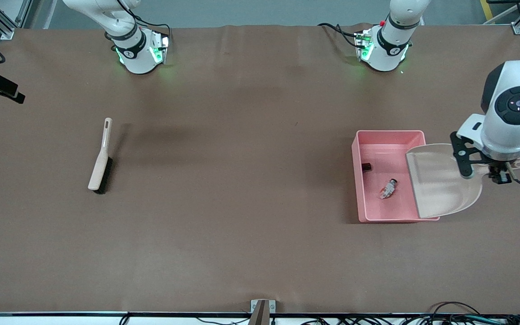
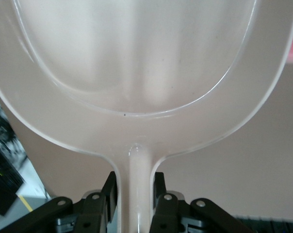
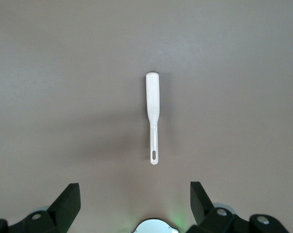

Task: Clean e-waste and dump in bin
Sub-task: 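Tilt the dustpan over the pink bin with the left gripper, then lower the dustpan onto the table beside the bin with the left gripper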

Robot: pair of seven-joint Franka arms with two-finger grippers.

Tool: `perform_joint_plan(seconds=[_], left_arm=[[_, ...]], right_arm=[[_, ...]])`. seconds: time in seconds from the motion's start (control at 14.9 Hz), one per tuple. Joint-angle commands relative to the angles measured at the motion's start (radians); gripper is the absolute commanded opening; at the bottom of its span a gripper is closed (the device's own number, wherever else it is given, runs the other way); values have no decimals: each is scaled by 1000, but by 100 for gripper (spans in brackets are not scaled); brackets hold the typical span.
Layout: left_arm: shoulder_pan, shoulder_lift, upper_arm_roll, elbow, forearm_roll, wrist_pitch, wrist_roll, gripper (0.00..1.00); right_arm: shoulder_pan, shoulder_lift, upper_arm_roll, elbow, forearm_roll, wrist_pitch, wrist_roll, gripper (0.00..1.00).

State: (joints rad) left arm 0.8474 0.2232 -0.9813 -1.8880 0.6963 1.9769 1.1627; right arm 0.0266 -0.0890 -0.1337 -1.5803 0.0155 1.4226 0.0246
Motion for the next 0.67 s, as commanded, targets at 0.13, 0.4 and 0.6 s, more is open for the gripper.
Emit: perform_joint_plan(seconds=[0.13,0.4,0.6], left_arm=[[-39,-4,-132,56,-121,-23,-11,20],[-207,111,-128,78,-169,-32,-223,20],[-332,252,-122,125,-146,-29,-334,21]], right_arm=[[38,8,2,35,-2,1,23,100],[68,37,2,108,-20,-5,24,100],[78,37,0,134,-63,-7,18,100]])
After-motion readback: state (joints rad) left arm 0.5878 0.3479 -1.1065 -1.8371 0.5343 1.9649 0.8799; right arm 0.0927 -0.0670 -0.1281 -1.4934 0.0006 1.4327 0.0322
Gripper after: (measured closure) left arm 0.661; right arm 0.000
